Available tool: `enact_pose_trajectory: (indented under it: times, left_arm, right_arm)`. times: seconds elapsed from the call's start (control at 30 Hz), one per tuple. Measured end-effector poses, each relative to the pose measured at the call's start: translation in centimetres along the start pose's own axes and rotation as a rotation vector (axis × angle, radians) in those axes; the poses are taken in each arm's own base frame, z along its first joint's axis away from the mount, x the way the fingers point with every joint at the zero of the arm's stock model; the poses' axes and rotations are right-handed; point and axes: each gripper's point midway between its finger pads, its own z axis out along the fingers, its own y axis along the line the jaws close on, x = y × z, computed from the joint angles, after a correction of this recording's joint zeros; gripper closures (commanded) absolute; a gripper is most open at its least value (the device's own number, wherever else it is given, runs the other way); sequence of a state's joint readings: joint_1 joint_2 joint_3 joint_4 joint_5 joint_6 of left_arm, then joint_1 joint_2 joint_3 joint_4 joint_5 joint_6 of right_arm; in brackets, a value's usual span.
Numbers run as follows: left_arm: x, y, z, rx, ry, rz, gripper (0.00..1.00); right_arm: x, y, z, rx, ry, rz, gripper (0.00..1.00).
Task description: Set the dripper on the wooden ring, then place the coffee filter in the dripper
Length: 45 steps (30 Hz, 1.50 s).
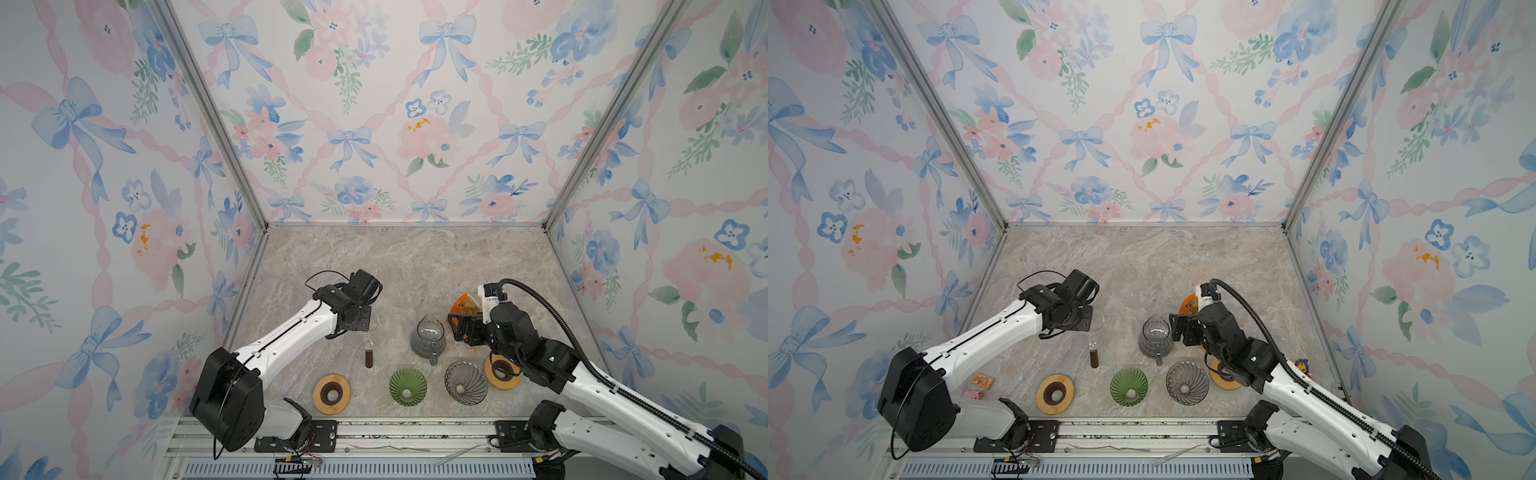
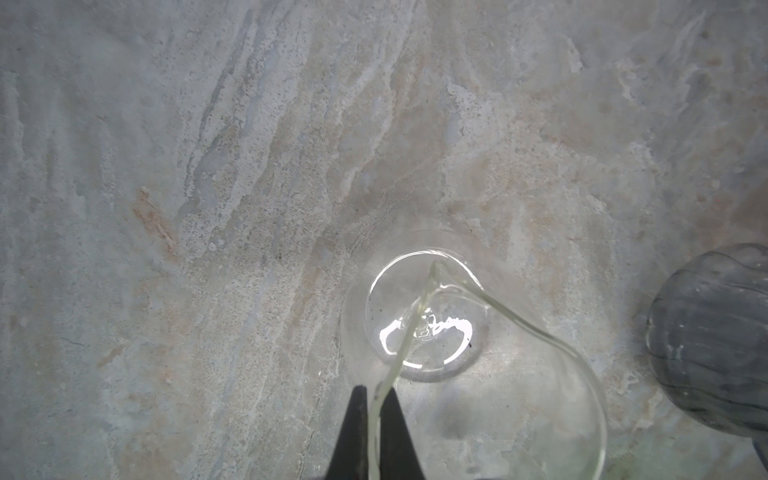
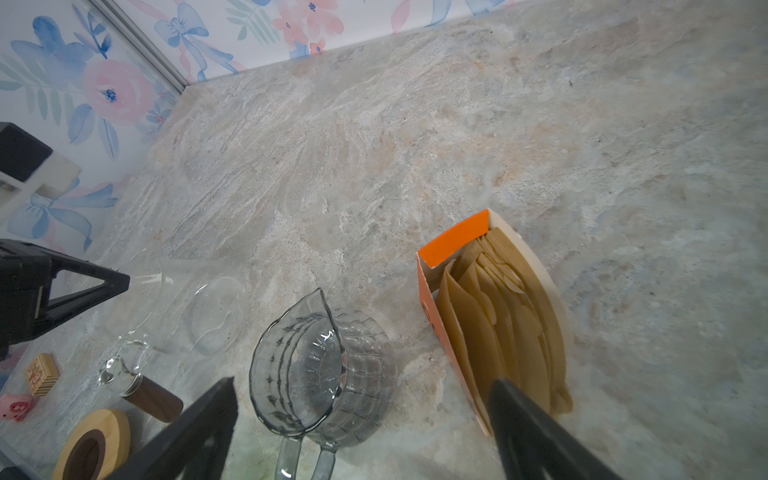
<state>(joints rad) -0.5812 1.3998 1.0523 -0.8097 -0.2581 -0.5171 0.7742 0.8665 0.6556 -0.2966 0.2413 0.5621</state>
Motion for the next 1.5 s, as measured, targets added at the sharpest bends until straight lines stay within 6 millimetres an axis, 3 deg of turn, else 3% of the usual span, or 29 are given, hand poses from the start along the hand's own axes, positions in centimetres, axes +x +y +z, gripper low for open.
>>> enact_pose_trajectory:
  times: [0.47, 0.9, 1.2, 1.37, 1.5]
  left_arm:
    - [-4.4, 0.6, 1.6, -0.029, 0.007, -0.069, 0.95]
    - [-6.3, 0.4, 3.0, -0.017, 0.017, -0.097, 0.87]
    - [-6.5, 0.3, 3.3, 0.001, 0.024, -0.107, 0.78]
    - [-6.7, 0.0, 2.4, 0.033, 0.009, -0.106, 0.72]
    - [-6.6, 0.4, -0.1, 0.074, -0.052, -0.116, 0.67]
  right_arm:
    - [0.3, -0.3, 0.0, 0.007, 0.004, -0.002, 0.04]
    - [0.4, -0.7, -0.2, 0.018, 0.010, 0.000, 0.04]
    - [0.5, -0.7, -0.3, 0.017, 0.015, -0.001, 0.04]
    - [0.7, -0.4, -0.3, -0.002, 0.023, -0.012, 0.04]
    - [0.9, 0.1, -0.3, -0.031, 0.037, -0.027, 0.04]
